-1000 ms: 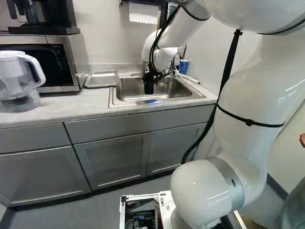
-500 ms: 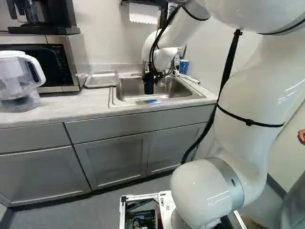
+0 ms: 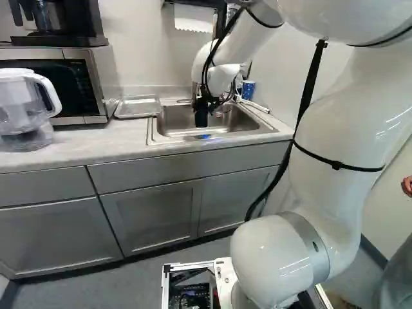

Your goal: Rinse the cup and place it in the tray

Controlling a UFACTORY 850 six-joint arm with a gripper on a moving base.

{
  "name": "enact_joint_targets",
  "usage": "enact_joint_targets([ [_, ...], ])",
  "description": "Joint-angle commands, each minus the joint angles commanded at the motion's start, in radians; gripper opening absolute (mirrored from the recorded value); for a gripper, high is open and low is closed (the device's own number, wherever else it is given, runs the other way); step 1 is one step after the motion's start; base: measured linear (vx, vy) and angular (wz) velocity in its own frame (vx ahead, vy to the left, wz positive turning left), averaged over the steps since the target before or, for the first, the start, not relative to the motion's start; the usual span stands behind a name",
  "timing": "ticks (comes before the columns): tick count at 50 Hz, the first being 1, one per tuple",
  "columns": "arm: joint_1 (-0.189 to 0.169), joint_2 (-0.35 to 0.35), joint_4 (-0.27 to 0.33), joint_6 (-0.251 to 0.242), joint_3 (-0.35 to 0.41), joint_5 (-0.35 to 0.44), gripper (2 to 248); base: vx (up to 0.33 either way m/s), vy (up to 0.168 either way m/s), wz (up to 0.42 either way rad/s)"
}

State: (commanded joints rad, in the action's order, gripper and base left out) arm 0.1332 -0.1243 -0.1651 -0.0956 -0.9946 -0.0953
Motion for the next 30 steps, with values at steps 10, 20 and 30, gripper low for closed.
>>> enact_joint_targets([
  [10,0.000,0.000,0.000,0.000,0.000,0.000,114,0.000,0.000,0.000],
  [20,0.000,0.000,0.000,0.000,0.000,0.000,114,0.000,0.000,0.000],
  [30,0.000,0.000,0.000,0.000,0.000,0.000,114,0.000,0.000,0.000],
])
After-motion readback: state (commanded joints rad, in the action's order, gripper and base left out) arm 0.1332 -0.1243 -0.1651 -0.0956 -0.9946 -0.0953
